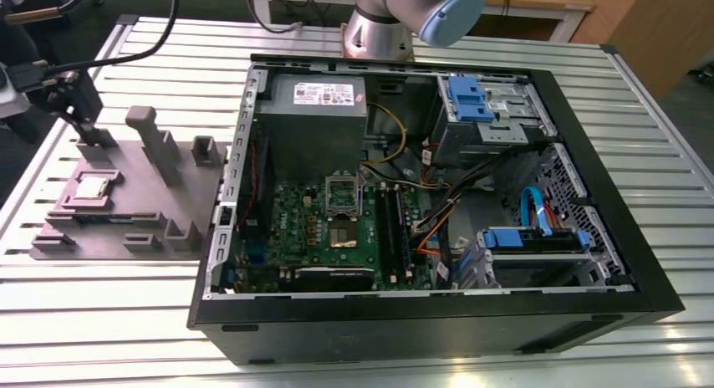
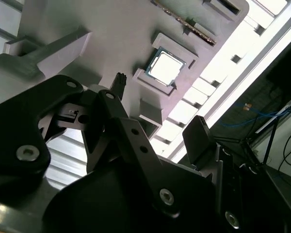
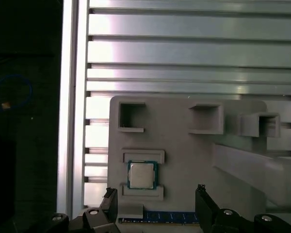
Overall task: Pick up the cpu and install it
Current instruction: 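Pick up the cpu and move it towards the insertion slot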
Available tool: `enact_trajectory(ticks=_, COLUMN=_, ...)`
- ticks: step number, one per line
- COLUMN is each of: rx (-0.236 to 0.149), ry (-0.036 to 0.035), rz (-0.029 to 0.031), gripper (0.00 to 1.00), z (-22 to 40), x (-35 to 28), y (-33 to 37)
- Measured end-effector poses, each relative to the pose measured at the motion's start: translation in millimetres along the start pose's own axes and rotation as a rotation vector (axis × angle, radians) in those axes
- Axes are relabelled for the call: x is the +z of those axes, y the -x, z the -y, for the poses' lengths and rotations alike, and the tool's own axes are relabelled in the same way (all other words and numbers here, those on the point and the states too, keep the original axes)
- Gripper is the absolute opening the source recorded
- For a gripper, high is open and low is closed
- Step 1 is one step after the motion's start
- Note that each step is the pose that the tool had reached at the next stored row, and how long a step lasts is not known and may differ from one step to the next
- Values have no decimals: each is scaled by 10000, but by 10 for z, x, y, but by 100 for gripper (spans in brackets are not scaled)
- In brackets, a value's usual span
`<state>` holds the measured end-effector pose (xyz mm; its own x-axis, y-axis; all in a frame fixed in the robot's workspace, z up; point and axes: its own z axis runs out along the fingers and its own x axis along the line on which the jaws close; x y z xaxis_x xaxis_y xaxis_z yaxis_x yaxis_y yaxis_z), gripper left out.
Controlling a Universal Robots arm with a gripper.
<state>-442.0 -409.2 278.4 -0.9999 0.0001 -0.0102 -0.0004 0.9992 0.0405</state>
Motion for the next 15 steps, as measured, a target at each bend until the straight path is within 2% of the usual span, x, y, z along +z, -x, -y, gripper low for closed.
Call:
enact_trajectory(ticks=9, rx=269, ry=-4, rz=3, gripper=74, z=22, x=161, y=-10)
enact_trajectory(ticks=13, rx=-77, ry=15, rz=-8, gripper=74, z=37, x=235, y=-14)
enact_trajectory(ticks=15, rx=-96, ry=16, rz=-9, gripper=74, z=39, x=272, y=-14)
